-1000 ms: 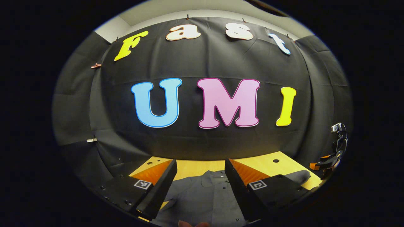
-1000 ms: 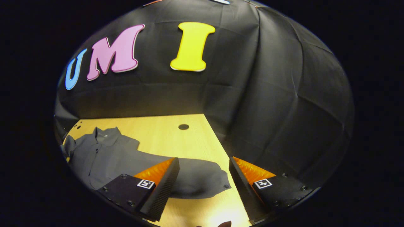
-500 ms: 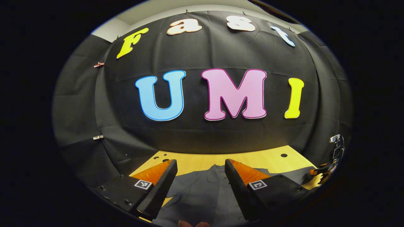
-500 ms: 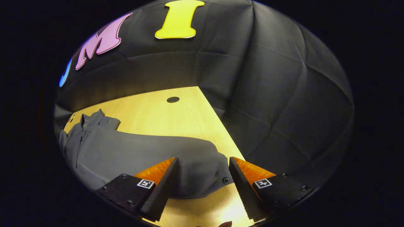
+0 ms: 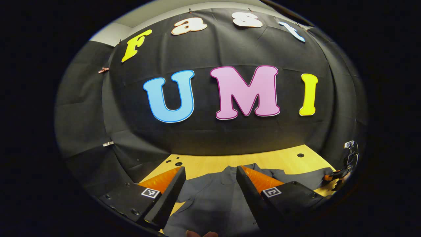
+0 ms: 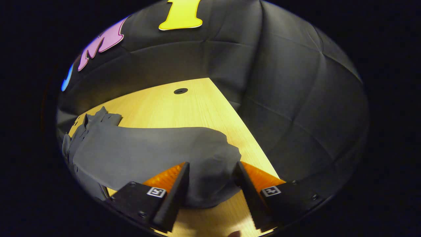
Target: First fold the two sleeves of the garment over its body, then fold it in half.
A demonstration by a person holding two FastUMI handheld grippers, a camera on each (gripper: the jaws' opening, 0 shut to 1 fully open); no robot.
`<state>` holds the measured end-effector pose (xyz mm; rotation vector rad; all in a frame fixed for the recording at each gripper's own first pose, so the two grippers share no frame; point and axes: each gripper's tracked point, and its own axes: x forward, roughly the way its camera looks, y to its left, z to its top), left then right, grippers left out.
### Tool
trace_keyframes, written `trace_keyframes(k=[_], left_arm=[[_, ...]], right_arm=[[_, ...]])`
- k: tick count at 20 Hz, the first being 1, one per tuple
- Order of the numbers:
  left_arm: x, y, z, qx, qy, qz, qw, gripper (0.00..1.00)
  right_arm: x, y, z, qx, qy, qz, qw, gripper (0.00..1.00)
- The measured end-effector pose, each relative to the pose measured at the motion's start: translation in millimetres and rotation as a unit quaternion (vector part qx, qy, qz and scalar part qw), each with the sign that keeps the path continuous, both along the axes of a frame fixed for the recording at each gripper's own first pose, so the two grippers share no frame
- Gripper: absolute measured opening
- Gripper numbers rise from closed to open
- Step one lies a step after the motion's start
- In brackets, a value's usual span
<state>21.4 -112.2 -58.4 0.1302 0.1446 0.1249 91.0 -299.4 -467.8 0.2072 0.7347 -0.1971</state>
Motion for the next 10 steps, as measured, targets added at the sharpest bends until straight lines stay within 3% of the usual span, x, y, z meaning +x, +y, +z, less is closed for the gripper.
trace_keyframes(k=[2,3,5,10], left_arm=[[-9,6,1,0.001,0.002,0.008,1.000,0.97],[-15,10,4,0.001,0.000,0.013,1.000,0.98],[-25,18,10,0.006,-0.005,0.019,1.000,0.98],[-44,49,14,0.008,-0.014,0.039,0.999,0.98]], right_arm=[[1,6,1,0.013,-0.009,0.012,1.000,0.54],[8,3,0,0.019,-0.011,0.004,1.000,0.15],[2,-3,5,0.023,-0.008,-0.023,0.999,0.09],[-2,-46,77,-0.021,-0.079,-0.103,0.991,0.08]])
